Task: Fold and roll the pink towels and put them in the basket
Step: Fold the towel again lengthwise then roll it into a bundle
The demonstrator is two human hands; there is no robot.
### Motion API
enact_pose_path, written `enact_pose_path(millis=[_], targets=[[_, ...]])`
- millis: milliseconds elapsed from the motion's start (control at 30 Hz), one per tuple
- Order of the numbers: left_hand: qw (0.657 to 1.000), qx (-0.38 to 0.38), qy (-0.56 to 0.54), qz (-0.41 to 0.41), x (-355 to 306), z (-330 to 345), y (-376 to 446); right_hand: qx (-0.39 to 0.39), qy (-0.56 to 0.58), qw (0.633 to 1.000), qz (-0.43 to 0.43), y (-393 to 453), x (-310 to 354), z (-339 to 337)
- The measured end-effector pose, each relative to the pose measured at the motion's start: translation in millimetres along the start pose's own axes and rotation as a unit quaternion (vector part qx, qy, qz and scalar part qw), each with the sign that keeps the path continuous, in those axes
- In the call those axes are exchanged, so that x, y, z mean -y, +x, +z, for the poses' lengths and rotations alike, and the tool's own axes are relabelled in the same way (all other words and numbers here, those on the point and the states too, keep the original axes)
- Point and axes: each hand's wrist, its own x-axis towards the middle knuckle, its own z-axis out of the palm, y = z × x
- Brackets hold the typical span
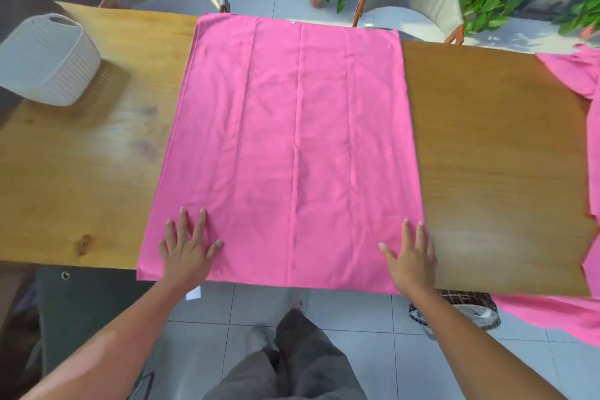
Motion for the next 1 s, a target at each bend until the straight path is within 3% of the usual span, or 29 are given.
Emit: enact_pose_path(millis=[167,333,500,600,700,1000], targets=[[1.0,0.005,0.019,-0.01,17,6,-33,-0.095,0.1,0.985,0.108,-39,-10,6],[1.0,0.03,0.009,0.0,35,9,-57,-0.063,0.139,0.967,0.203,-44,-28,6],[0.997,0.045,0.046,-0.034,19,-3,-54,-0.004,0.201,0.959,0.202,-40,-46,-5],[0.998,0.015,0.06,-0.029,-6,-7,-56,0.008,0.252,0.946,0.203,-38,-51,-12],[0.997,0.0,0.078,0.027,-45,-7,-58,0.032,0.275,0.942,0.187,-32,-58,-15],[0.98,0.072,0.037,0.183,-232,12,-63,0.115,0.325,0.929,0.132,11,-83,-37]])
